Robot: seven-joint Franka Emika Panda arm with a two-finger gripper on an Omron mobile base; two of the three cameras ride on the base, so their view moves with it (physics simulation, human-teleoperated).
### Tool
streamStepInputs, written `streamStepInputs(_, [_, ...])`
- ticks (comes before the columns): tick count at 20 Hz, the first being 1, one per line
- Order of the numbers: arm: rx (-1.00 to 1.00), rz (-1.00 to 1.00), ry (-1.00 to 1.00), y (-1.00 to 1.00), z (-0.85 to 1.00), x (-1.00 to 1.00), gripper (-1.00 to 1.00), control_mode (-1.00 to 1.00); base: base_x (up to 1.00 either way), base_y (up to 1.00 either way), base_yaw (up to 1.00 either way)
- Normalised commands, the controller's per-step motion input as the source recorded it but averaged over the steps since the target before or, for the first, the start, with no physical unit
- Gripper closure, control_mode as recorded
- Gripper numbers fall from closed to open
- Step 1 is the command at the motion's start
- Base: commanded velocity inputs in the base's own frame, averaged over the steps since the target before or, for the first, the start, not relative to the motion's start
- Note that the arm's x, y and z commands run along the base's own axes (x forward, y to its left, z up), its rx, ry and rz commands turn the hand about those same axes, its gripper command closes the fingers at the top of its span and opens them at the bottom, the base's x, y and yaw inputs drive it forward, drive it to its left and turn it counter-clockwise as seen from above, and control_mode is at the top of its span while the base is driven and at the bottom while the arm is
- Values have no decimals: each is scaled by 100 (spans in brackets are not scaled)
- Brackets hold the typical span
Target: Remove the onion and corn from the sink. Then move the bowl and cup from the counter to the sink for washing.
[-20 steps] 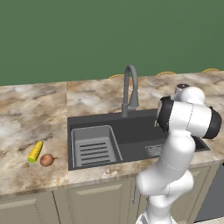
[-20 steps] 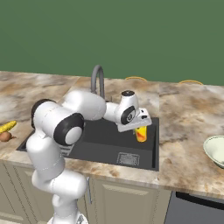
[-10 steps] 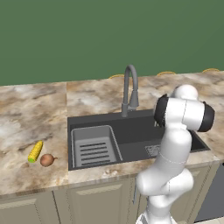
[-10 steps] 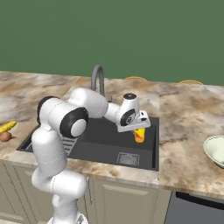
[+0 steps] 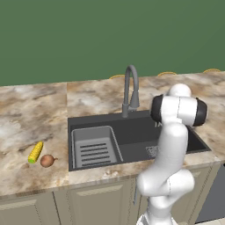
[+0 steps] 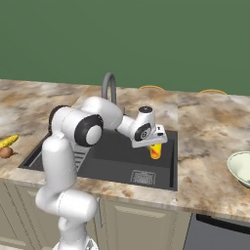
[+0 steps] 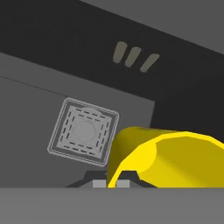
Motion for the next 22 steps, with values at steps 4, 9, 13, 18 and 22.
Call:
streamStepInputs(4, [0, 0, 0, 0, -24, 22, 100, -100, 0, 0, 0])
streamStepInputs(9, [0, 0, 0, -6, -24, 18, 100, -100, 0, 0, 0])
streamStepInputs(13, [0, 0, 0, -10, -25, 17, 100, -100, 0, 0, 0])
streamStepInputs(18, [0, 0, 0, -10, -25, 17, 100, -100, 0, 0, 0])
streamStepInputs(22, [0, 0, 0, -13, -21, 13, 100, -100, 0, 0, 0])
